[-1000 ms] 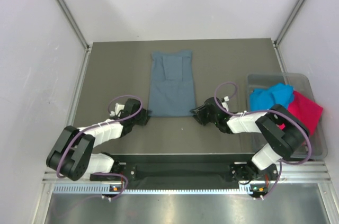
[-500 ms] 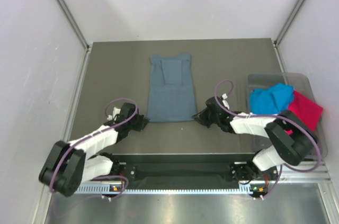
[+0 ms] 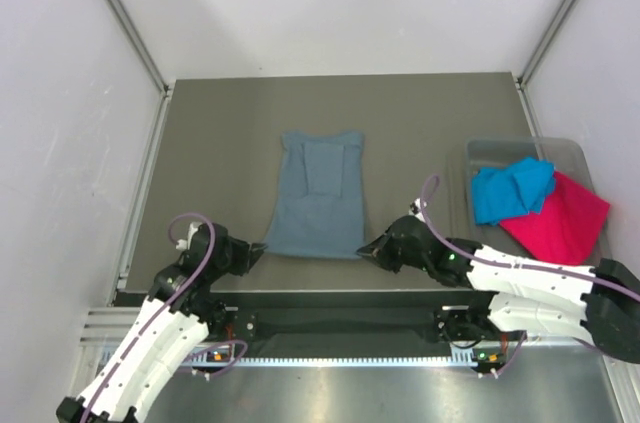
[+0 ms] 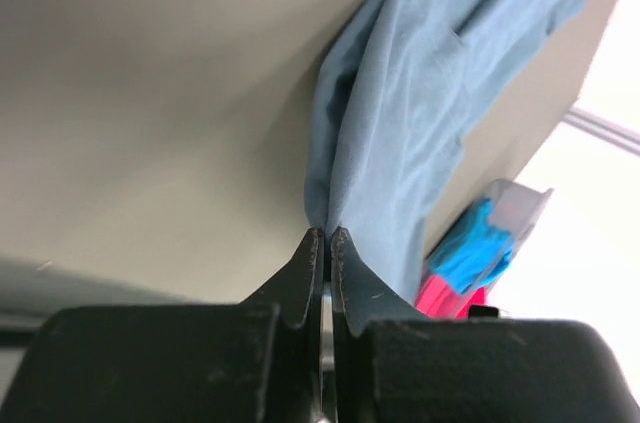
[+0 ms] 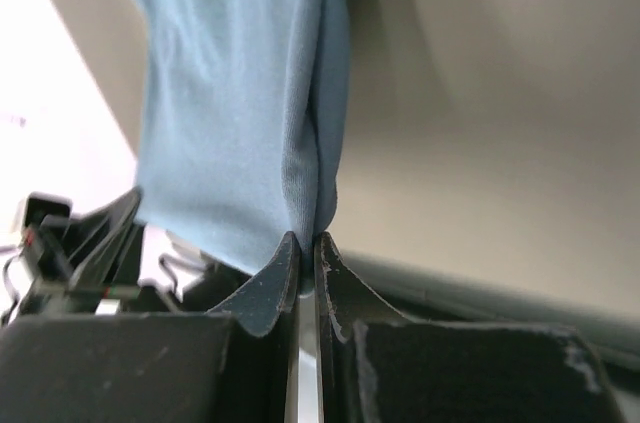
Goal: Fold and stack the t-shirts
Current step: Fold the tshirt
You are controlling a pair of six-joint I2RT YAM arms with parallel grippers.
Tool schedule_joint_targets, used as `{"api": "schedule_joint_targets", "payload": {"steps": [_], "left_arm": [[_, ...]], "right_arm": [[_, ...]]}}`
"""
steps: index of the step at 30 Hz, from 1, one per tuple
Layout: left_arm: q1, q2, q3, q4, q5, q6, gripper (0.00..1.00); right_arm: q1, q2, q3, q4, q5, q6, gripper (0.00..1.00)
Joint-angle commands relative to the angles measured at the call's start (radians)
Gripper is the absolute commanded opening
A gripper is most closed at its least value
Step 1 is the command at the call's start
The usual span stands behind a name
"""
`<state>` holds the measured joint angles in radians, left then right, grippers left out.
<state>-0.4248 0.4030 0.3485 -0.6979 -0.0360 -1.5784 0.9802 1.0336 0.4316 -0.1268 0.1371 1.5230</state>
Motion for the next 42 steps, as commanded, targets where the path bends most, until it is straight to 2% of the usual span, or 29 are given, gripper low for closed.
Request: {"api": "schedule_joint_targets", "payload": {"steps": [1, 5, 10, 16, 19, 21, 22, 23, 24, 25, 26, 27, 29, 34, 38, 42], "left_arm": [[0.004, -0.085, 0.026, -0.225, 0.004, -0.009, 0.00], [0.004, -0.170, 0.064, -0.353, -0.001, -0.014, 0.00], [0.004, -0.245, 0.099, -0.439, 0.005, -0.022, 0.00], [0.004, -0.138, 0.153, -0.391, -0.011, 0.073, 0.00], [0.004, -0.025, 0.225, -0.280, -0.021, 0.132, 0.00], [0.004, 0.118, 0.311, -0.212, -0.059, 0.179, 0.00], [0.004, 0.169, 0.343, -0.194, -0.076, 0.198, 0.00], [0.006, 0.222, 0.374, -0.137, -0.106, 0.218, 0.00], [0.004, 0.331, 0.427, -0.109, -0.122, 0.256, 0.00], [0.004, 0.382, 0.450, -0.073, -0.131, 0.267, 0.00], [0.006, 0.432, 0.472, -0.043, -0.157, 0.276, 0.00], [0.008, 0.529, 0.515, 0.027, -0.166, 0.303, 0.00], [0.046, 0.621, 0.558, 0.083, -0.163, 0.336, 0.00], [0.156, 0.911, 0.693, 0.265, -0.004, 0.405, 0.00], [0.228, 1.115, 0.841, 0.279, 0.077, 0.452, 0.00], [0.262, 1.229, 0.923, 0.316, 0.120, 0.480, 0.00]], "right_arm": [[0.084, -0.076, -0.022, -0.134, 0.094, 0.094, 0.00], [0.213, -0.122, -0.033, -0.169, 0.133, 0.206, 0.00], [0.275, -0.135, 0.024, -0.250, 0.182, 0.223, 0.00], [0.275, -0.158, 0.039, -0.274, 0.217, 0.200, 0.00], [0.213, -0.158, 0.082, -0.278, 0.187, 0.107, 0.00], [0.070, -0.138, 0.142, -0.309, 0.109, 0.007, 0.00], [0.069, -0.138, 0.162, -0.309, 0.108, 0.006, 0.00], [-0.022, -0.120, 0.185, -0.335, 0.069, -0.062, 0.00], [-0.120, -0.086, 0.226, -0.332, 0.008, -0.142, 0.00], [-0.121, -0.064, 0.245, -0.329, -0.020, -0.179, 0.00], [-0.208, -0.038, 0.266, -0.321, -0.052, -0.214, 0.00], [-0.251, -0.006, 0.310, -0.313, -0.083, -0.248, 0.00], [-0.351, 0.110, 0.360, -0.278, -0.186, -0.340, 0.00], [-0.474, 0.352, 0.546, -0.220, -0.333, -0.454, 0.00], [-0.554, 0.522, 0.693, -0.226, -0.439, -0.498, 0.00], [-0.594, 0.638, 0.849, -0.240, -0.462, -0.514, 0.00]]}}
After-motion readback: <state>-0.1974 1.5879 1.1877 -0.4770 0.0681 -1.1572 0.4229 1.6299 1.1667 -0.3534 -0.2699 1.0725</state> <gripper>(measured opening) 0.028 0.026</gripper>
